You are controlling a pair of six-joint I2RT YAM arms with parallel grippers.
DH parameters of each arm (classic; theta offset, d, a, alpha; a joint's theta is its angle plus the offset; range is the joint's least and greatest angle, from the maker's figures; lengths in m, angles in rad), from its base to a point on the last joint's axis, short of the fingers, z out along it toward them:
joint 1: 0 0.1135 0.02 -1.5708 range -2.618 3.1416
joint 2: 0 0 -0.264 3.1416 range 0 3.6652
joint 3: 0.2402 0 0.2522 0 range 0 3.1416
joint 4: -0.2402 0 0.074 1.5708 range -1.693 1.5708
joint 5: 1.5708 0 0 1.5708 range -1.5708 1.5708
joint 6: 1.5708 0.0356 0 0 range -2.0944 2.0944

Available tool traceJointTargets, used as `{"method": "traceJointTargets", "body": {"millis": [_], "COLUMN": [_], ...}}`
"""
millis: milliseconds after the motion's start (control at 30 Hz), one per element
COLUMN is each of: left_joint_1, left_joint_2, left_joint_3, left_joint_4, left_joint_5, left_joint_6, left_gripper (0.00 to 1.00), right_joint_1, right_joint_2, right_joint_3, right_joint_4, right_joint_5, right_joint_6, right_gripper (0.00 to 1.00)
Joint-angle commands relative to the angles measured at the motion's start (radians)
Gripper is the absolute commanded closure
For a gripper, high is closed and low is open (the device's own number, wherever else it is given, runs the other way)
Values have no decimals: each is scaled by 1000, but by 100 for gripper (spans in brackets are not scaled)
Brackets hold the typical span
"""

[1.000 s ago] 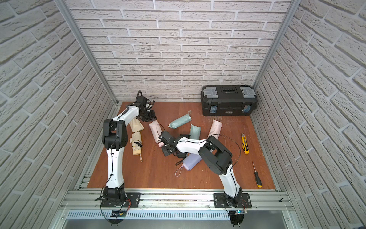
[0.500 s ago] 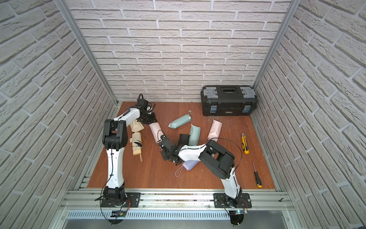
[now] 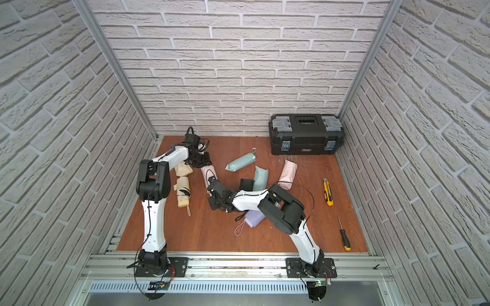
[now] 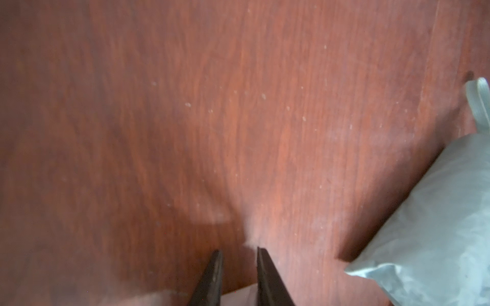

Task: Take umbrellas out of sleeves
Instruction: Take out the umbrella from the umbrella sleeve.

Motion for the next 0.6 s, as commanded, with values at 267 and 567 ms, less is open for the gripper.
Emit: {"method": "traceJointTargets", "body": {"millis": [267,567], "left_joint_1": [-50,-54], "left_joint_2": [-51,-67], "left_joint_3": [-57,-86], "left_joint_4": [-16,-4], "left_joint_5": [10,9], "left_joint_6": [13,14], "left_gripper": [81,89], "right_joint_1": [-82,-130], "right_joint_2": [91,67], "right_joint_3": [144,183], "right_joint_4": [-126,-244], "right_joint_5": [10,-35], "right_joint_6": [-35,-63], "right_gripper": [97,97]}}
